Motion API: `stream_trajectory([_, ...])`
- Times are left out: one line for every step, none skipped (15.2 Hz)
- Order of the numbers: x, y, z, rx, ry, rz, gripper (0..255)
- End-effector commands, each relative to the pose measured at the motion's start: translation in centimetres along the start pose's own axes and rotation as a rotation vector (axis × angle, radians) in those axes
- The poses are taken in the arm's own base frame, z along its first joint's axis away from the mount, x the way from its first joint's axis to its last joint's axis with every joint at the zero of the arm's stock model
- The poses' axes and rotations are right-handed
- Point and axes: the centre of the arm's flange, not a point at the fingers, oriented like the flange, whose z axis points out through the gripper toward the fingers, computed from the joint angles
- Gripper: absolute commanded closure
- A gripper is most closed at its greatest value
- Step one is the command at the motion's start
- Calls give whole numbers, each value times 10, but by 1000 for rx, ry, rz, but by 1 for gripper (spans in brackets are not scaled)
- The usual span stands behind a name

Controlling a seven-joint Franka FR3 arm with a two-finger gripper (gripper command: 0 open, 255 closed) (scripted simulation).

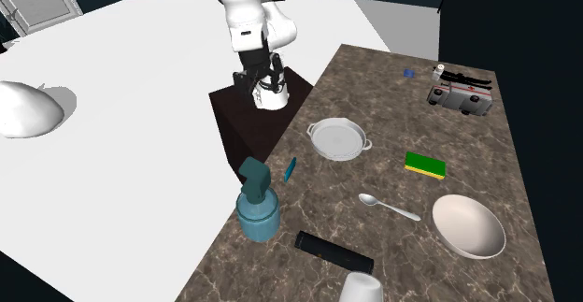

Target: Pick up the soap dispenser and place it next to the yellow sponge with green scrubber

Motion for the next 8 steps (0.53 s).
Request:
stream_trajectory([2,28,11,2,18,-41,0])
stream_trajectory([4,40,16,5,26,-60,0])
stream_trajectory([6,52,21,8,35,-79,0])
stream_trajectory([9,64,26,11,43,-98,0])
stream_trajectory([12,76,32,13,52,-117,0])
stream_trajectory([15,88,37,16,60,-136,0])
stream_trajectory([18,100,42,19,69,-155,0])
stream_trajectory([21,112,48,22,78,-173,0])
